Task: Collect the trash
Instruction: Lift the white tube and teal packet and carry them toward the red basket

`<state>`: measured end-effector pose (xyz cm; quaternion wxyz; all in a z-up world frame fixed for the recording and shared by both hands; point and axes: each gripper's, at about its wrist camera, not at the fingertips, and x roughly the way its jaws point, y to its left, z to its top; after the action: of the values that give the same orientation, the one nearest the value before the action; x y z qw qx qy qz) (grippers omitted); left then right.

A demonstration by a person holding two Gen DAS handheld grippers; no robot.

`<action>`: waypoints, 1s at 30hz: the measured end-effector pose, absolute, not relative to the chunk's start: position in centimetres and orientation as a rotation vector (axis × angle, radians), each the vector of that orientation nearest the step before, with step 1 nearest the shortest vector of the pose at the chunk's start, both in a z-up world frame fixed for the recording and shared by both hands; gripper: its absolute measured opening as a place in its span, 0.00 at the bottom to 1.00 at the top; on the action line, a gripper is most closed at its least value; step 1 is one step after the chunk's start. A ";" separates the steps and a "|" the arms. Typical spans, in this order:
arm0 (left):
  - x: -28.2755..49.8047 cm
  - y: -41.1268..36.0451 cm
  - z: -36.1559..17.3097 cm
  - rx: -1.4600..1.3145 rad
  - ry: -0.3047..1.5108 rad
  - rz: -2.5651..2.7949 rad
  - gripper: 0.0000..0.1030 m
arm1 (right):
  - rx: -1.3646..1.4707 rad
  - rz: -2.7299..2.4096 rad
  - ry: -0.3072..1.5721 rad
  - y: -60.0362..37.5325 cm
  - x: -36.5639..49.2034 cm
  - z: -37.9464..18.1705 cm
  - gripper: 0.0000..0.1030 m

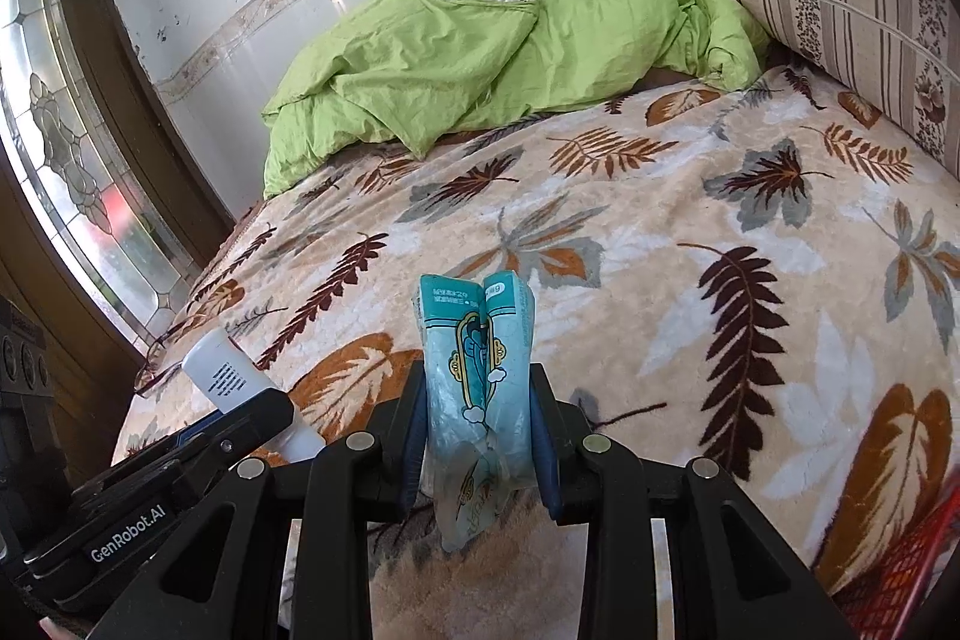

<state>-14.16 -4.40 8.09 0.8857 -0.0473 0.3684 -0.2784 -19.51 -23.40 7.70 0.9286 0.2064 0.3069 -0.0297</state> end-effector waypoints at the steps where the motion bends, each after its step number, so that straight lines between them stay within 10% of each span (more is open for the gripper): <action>1: -14.4 -4.4 8.3 -0.098 0.763 -0.582 0.29 | 0.426 -0.061 0.628 -23.5 -19.7 7.8 0.31; 30: -18.0 -7.8 11.4 -0.059 0.736 -0.695 0.29 | 0.565 -0.044 0.545 -27.1 -26.3 10.9 0.32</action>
<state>-17.97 -7.82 11.37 0.8742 -0.0283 0.3523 -0.3330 -26.25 -27.15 10.94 0.9237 0.2752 0.2658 -0.0216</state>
